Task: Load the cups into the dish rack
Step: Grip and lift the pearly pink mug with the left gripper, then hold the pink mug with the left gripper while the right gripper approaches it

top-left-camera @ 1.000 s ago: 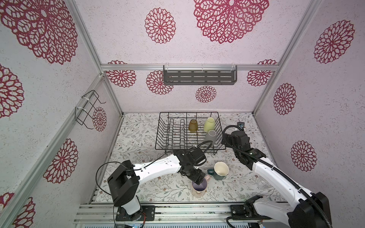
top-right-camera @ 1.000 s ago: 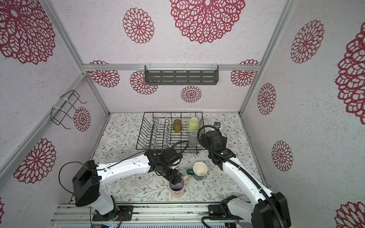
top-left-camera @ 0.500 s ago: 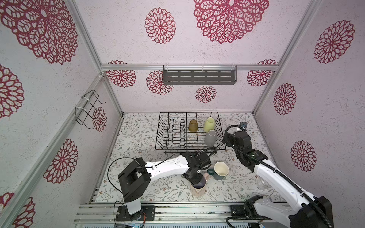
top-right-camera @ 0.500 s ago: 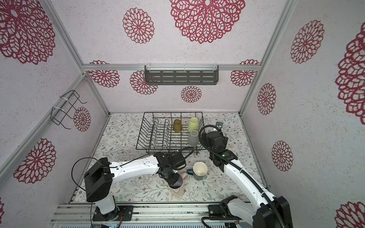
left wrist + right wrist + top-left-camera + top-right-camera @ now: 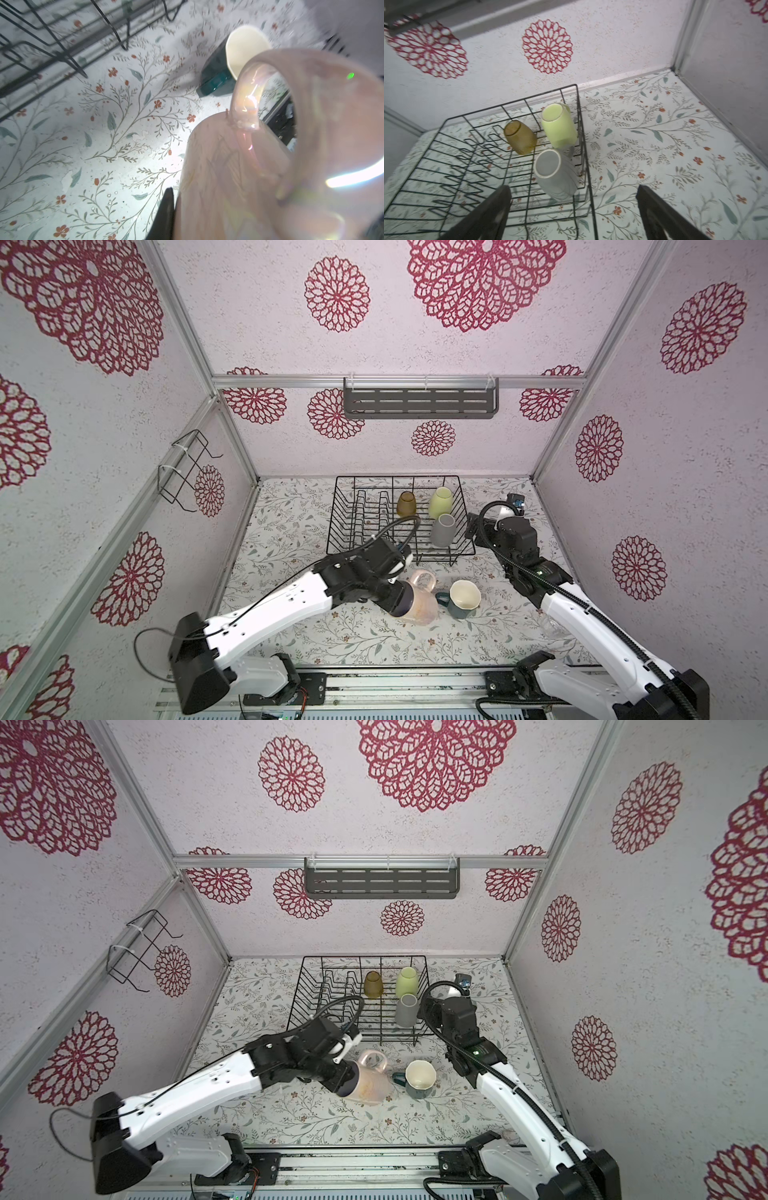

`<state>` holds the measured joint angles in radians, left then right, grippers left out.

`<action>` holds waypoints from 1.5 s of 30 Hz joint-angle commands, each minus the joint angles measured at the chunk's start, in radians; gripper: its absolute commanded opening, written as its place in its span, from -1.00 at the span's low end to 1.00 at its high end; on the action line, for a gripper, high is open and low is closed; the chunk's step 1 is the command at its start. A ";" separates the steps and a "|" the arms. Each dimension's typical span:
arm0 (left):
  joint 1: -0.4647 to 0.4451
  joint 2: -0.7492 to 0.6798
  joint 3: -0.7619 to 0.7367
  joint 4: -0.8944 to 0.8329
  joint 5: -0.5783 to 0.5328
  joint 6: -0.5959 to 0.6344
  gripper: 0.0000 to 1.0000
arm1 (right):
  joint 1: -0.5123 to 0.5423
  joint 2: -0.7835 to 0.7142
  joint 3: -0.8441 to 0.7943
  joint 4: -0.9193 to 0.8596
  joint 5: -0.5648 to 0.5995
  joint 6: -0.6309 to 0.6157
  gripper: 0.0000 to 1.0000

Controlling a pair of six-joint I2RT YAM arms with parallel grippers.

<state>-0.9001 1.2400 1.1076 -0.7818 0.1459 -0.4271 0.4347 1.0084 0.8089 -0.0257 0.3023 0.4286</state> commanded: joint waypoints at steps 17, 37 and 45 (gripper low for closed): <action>0.382 -0.303 -0.120 0.516 0.561 -0.157 -0.94 | 0.099 -0.157 -0.240 0.726 -0.924 -0.292 0.98; 0.392 -0.248 -0.187 0.609 0.655 -0.166 -1.00 | 0.240 -0.080 -0.205 0.520 -1.302 -0.659 0.98; 0.411 -0.339 -0.255 0.647 0.603 -0.121 -1.00 | 0.283 -0.052 -0.184 0.467 -1.344 -0.671 0.98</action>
<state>-0.5049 0.9062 0.8227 -0.3180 0.8333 -0.5507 0.6609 0.9405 0.5873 0.4583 -0.9215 -0.2142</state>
